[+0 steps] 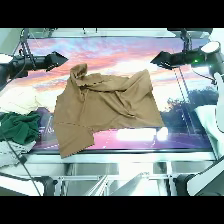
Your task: Fold the shirts.
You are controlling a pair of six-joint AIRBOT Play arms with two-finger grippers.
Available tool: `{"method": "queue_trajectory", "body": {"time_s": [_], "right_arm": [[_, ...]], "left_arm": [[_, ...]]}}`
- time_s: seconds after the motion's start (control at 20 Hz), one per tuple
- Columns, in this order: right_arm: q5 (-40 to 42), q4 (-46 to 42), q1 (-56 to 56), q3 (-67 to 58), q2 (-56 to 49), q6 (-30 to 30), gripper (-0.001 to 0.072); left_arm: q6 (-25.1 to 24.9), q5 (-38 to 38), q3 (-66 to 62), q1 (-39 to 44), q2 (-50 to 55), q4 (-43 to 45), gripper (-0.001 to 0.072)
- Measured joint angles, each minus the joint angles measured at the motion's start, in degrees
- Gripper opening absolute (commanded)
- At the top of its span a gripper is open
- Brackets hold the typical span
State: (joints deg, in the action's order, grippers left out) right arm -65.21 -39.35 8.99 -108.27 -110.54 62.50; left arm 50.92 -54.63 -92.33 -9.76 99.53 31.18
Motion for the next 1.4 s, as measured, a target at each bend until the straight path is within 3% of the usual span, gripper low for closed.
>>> {"method": "queue_trajectory", "body": {"time_s": [0.05, 0.1, 0.2, 0.35, 0.5, 0.75, 0.9, 1.0, 1.1, 1.15, 1.2, 1.25, 1.4], "right_arm": [[-0.44, -0.09, 1.66, -0.02, -0.04, 0.55, 0.0384], [-1.99, -0.09, 3.37, -0.04, 0.11, 0.96, 0.0043], [-8.96, -0.24, 6.78, 0.13, 0.55, 1.42, 0.0020], [-20.50, -1.86, 9.84, 4.37, 1.70, 2.69, 0.0019], [-23.61, -3.15, 10.60, 16.74, 6.88, 2.40, 0.0019], [-18.27, -4.00, 10.80, 37.00, 18.25, -0.48, 0.0020], [-17.20, -4.02, 10.78, 41.31, 21.94, -1.73, 0.0019], [-16.94, -4.17, 10.84, 42.53, 23.28, -2.60, 0.0020], [-16.72, -4.22, 10.88, 43.30, 23.89, -3.06, 0.0033], [-16.63, -4.61, 10.88, 43.56, 24.06, -3.19, 0.0194], [-16.26, -5.31, 10.88, 43.82, 24.11, -3.02, 0.0477], [-16.06, -6.23, 10.88, 44.00, 24.11, -2.16, 0.0581], [-14.10, -8.68, 10.91, 44.30, 23.08, 0.92, 0.0579]], "left_arm": [[1.88, -2.89, -2.91, -1.73, 1.66, 0.79, 0.0717], [4.11, -6.43, -5.20, -3.50, 2.67, 1.88, 0.0716], [9.31, -15.19, -7.72, -7.19, 3.32, 6.03, 0.0715], [15.45, -27.45, -2.86, -11.56, 0.31, 12.37, 0.0708], [18.18, -32.70, 12.35, -13.75, -6.84, 17.40, 0.0708], [19.63, -26.95, 35.34, -14.95, -14.67, 26.67, 0.0707], [19.80, -22.80, 39.89, -15.12, -13.42, 28.17, 0.0697], [18.25, -23.30, 40.22, -14.99, -10.67, 24.57, 0.0687], [15.34, -23.15, 39.60, -14.16, -7.06, 20.39, 0.0429], [13.77, -23.04, 38.86, -13.62, -5.18, 19.08, 0.0218], [12.55, -22.18, 37.92, -13.07, -3.65, 18.43, 0.0017], [11.54, -22.16, 36.87, -12.66, -2.23, 17.68, 0.0019], [10.14, -22.25, 34.21, -11.96, -0.04, 16.39, 0.0019]]}}
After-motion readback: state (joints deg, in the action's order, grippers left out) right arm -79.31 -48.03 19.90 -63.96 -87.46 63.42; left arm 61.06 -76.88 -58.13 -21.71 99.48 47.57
